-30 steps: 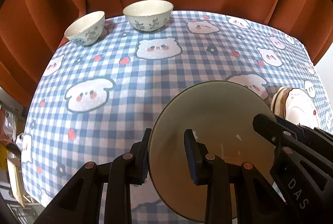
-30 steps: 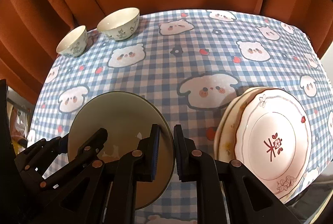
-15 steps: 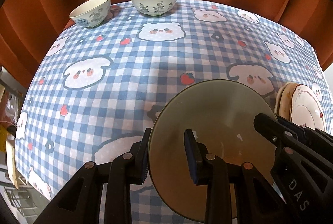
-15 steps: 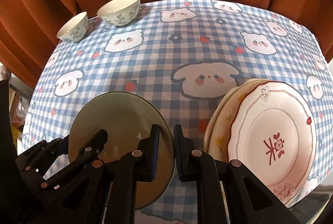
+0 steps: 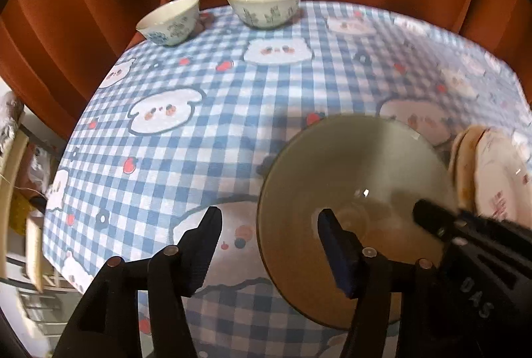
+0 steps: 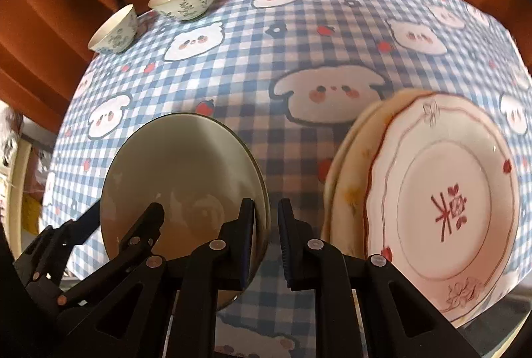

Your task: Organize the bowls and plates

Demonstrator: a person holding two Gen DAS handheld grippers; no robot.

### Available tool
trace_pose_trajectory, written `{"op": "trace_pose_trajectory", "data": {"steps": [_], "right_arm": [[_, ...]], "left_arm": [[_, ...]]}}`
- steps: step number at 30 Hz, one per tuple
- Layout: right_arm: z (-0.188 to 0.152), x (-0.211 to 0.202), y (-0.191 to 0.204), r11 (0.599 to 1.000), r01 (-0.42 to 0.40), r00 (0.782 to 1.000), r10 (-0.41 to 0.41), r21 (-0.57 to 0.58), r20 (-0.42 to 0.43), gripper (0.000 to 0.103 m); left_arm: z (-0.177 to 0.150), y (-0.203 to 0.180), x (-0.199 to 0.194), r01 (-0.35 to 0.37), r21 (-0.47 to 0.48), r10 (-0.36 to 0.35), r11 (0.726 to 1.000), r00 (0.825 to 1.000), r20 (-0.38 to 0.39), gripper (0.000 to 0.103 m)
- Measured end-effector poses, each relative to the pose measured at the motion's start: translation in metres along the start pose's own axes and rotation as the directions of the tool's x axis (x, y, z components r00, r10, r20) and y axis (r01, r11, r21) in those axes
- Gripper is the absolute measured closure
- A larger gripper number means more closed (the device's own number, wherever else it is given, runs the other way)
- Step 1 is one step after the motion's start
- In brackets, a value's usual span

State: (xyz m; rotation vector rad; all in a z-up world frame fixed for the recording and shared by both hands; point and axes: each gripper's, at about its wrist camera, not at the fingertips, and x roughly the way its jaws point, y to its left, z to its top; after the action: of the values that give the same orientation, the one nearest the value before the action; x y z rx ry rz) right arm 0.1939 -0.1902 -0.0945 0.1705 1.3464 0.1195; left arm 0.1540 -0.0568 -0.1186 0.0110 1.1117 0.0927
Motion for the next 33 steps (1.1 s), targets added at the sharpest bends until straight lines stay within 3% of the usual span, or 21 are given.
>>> {"op": "trace_pose_trajectory", "data": {"steps": [6,8,12,14,19,25,33], "right_arm": [[-0.001,-0.011,0.004,0.999,0.032,0.999,-0.032,-0.011,0.032,0.084],[-0.001,-0.015,0.006,0.999,0.049,0.998,-0.049,-0.010,0.042,0.084],[0.001,-0.021,0.012,0.998,0.067,0.996,-0.067,-0.010,0.052,0.084],[0.002,-0.025,0.018,0.997,0.082,0.994,-0.081,-0.015,0.071,0.077],[0.009,-0.036,0.031,0.989,0.144,0.982,-0.145,0.019,0.120,0.044],[0.025,-0.049,0.061,0.980,0.197,0.966,-0.199,0.025,0.165,0.042],[0.052,-0.048,0.126,0.981,0.188,0.963,-0.174,-0.051,0.206,0.042]], "left_arm": [[0.002,0.013,-0.010,0.043,-0.025,-0.042,0.999,0.999,0.030,0.019],[0.004,0.020,-0.011,0.090,-0.037,-0.089,0.995,0.996,0.017,0.017],[0.010,0.027,-0.016,0.100,0.000,-0.100,0.995,0.995,0.024,0.017],[0.015,0.033,-0.017,0.107,0.019,-0.107,0.994,0.994,0.030,0.017],[0.026,0.058,-0.015,0.171,0.012,-0.171,0.985,0.985,0.020,0.017],[0.047,0.084,-0.019,0.192,0.045,-0.194,0.980,0.980,0.052,0.017],[0.082,0.133,-0.010,0.181,0.042,-0.183,0.983,0.981,0.070,0.017]]}}
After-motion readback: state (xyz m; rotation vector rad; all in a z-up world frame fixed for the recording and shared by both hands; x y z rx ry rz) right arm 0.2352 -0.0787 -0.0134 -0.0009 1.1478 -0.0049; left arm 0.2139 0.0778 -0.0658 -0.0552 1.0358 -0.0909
